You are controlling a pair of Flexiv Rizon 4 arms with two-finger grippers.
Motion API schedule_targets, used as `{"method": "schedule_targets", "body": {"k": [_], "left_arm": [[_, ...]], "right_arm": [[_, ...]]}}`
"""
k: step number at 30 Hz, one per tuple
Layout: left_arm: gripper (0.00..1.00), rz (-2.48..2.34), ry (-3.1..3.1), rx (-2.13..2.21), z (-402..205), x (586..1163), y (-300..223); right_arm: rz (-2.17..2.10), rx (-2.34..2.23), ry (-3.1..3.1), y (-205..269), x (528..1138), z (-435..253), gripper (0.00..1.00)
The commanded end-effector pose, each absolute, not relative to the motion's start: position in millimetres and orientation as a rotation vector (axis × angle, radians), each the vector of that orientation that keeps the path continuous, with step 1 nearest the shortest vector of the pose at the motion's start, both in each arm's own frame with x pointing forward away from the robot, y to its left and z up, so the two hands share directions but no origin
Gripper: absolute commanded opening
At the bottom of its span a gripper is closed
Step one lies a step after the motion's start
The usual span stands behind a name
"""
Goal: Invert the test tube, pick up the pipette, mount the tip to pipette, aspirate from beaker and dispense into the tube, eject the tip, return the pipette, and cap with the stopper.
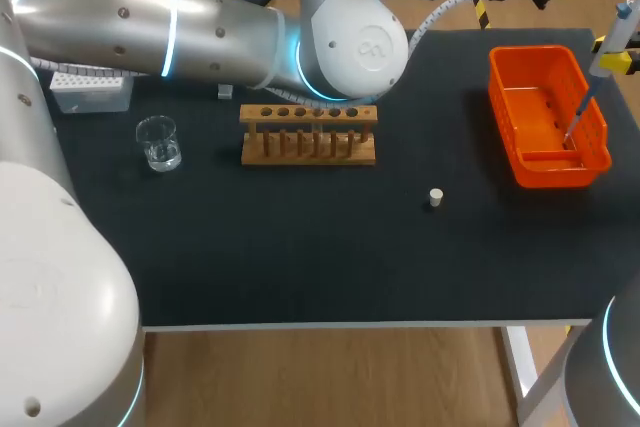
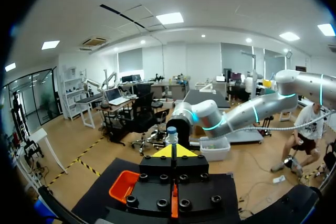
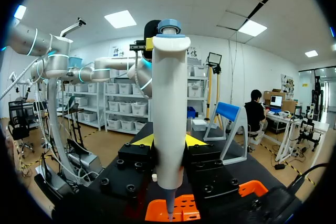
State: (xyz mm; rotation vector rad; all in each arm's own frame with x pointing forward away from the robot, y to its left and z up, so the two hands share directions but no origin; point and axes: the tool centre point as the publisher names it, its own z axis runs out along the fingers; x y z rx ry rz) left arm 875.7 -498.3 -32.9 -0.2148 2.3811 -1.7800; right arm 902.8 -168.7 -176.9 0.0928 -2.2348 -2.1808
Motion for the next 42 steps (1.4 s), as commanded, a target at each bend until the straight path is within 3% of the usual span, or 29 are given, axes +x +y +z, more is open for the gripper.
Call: {"method": "schedule_targets", "body": {"k": [1, 42], "left_arm": [[0.00, -1.784, 2.385, -0.208, -33, 877, -498], [0.00, -1.924, 2.398, -0.065, -64, 895, -571]], "right_arm": [[-2.180, 0.094, -2.236, -169, 902, -177, 0.00], [-2.180, 0.094, -2.236, -169, 902, -177, 0.00]]}}
